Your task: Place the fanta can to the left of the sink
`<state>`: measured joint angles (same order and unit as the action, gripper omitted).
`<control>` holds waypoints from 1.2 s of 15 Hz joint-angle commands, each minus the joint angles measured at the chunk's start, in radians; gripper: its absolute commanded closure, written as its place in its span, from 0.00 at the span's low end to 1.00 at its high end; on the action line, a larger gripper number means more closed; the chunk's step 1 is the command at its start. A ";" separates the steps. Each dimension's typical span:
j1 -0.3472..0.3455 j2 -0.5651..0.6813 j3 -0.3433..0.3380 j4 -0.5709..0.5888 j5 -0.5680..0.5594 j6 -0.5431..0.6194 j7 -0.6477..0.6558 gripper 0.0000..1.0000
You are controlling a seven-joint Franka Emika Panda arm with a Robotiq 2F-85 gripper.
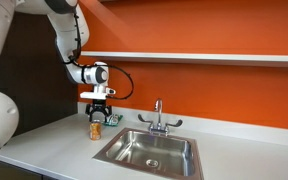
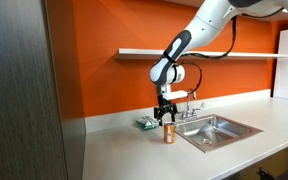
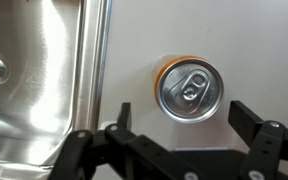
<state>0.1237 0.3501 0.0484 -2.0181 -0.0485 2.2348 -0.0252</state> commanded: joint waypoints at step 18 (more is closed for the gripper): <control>-0.056 -0.192 -0.028 -0.134 -0.001 0.032 0.020 0.00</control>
<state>0.0888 0.2185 0.0221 -2.0905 -0.0478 2.2394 -0.0229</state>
